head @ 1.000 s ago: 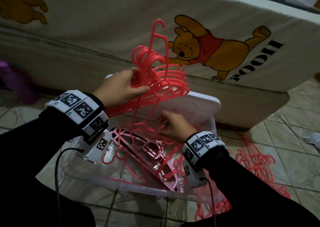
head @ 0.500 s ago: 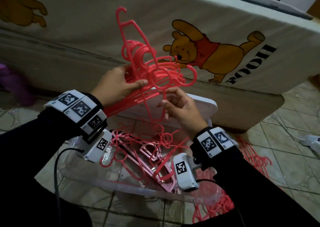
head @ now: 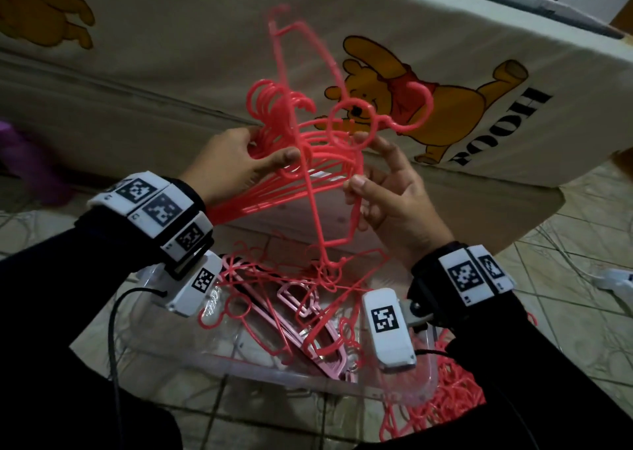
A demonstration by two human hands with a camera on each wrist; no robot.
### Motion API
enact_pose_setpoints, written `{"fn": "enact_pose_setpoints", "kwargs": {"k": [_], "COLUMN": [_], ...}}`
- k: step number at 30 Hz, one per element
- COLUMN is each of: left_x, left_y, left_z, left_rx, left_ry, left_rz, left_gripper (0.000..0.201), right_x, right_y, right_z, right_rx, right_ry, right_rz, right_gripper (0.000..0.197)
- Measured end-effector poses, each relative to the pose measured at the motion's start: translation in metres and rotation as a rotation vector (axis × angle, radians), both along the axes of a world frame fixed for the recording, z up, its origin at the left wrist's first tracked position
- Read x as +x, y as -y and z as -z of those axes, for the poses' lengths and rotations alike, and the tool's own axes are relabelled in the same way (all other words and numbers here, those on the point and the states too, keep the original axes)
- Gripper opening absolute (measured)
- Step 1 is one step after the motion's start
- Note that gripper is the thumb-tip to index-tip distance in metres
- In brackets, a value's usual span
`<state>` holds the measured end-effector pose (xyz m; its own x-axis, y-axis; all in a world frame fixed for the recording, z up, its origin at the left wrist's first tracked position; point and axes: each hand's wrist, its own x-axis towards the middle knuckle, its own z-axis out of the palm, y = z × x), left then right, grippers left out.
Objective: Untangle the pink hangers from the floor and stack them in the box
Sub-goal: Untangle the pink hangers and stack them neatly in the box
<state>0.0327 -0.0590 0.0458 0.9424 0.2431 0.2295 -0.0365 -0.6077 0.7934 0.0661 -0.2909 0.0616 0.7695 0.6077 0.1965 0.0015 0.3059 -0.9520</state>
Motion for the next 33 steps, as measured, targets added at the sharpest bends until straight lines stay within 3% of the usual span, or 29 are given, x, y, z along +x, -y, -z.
{"fn": "enact_pose_setpoints", "kwargs": {"k": [7, 14, 19, 25, 29, 31, 33], "left_x": [0.000, 0.001, -0.005, -0.012, -0.013, -0.011, -0.010], "left_y": [-0.005, 0.004, 0.024, 0.034, 0.030, 0.025, 0.021], "left_z": [0.004, 0.003, 0.006, 0.010, 0.007, 0.006, 0.006], "left_rx": [0.024, -0.043, -0.024, -0.065, -0.023, 0.012, 0.023], "left_ry": [0.040, 0.046, -0.005, -0.063, -0.062, -0.070, -0.078], "left_rz": [-0.093, -0.073, 0.048, 0.160, 0.172, 0.163, 0.145], "left_gripper": [0.058, 0.055, 0.054, 0.053, 0.050, 0.050, 0.046], "right_x": [0.011, 0.000, -0.005, -0.004, 0.003, 0.010, 0.017], "right_y": [0.012, -0.007, -0.027, -0.042, -0.034, -0.024, -0.014], "right_z": [-0.006, 0.014, 0.031, 0.042, 0.033, 0.027, 0.025], "right_rx": [0.060, -0.303, -0.462, -0.475, -0.513, -0.604, -0.804], "right_ry": [-0.034, 0.245, 0.327, 0.375, 0.393, 0.548, 0.813], "right_rz": [0.158, 0.278, 0.331, 0.421, 0.322, 0.375, 0.516], "right_gripper": [0.016, 0.004, 0.012, 0.024, 0.024, 0.018, 0.032]}}
